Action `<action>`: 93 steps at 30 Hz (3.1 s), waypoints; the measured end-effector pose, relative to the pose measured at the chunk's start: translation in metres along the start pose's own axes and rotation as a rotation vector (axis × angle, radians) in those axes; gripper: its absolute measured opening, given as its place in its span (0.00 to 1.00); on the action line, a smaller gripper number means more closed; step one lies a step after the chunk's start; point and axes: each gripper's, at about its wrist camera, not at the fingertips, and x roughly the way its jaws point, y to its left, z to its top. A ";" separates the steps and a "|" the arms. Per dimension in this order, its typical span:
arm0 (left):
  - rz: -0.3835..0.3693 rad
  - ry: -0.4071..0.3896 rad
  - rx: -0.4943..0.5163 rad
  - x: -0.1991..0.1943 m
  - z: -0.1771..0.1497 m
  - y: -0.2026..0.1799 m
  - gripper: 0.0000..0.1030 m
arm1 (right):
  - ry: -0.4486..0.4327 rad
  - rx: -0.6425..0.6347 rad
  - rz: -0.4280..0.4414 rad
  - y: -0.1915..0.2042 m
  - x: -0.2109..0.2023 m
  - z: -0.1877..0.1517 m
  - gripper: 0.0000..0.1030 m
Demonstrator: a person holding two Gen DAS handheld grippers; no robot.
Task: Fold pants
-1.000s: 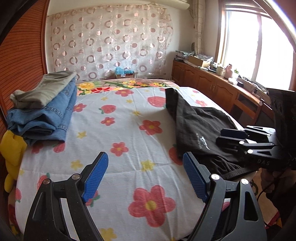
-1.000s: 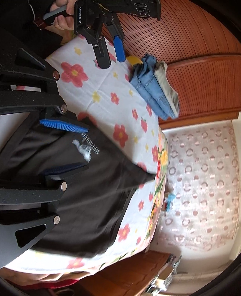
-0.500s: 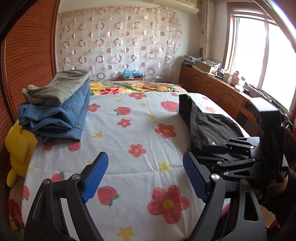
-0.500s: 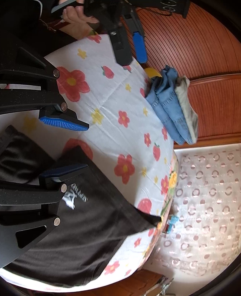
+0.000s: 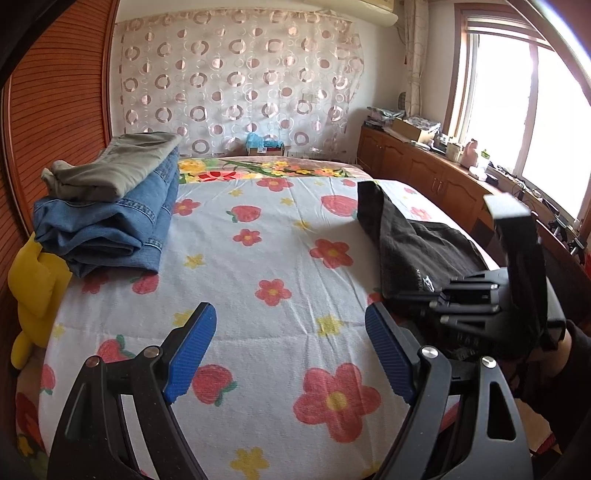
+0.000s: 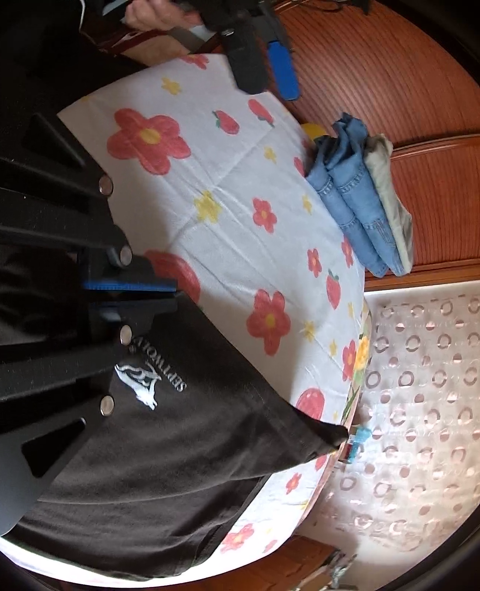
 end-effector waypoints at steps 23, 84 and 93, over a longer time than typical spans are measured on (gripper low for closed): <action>-0.169 0.098 0.177 0.057 0.020 -0.097 0.81 | -0.113 0.088 -0.160 -0.077 -0.059 0.027 0.02; -0.145 0.176 0.209 0.068 -0.010 -0.108 0.81 | -0.082 0.213 -0.317 -0.065 -0.078 0.007 0.14; -0.143 0.192 0.216 0.068 -0.014 -0.111 0.81 | -0.011 0.144 -0.257 -0.036 -0.059 -0.032 0.22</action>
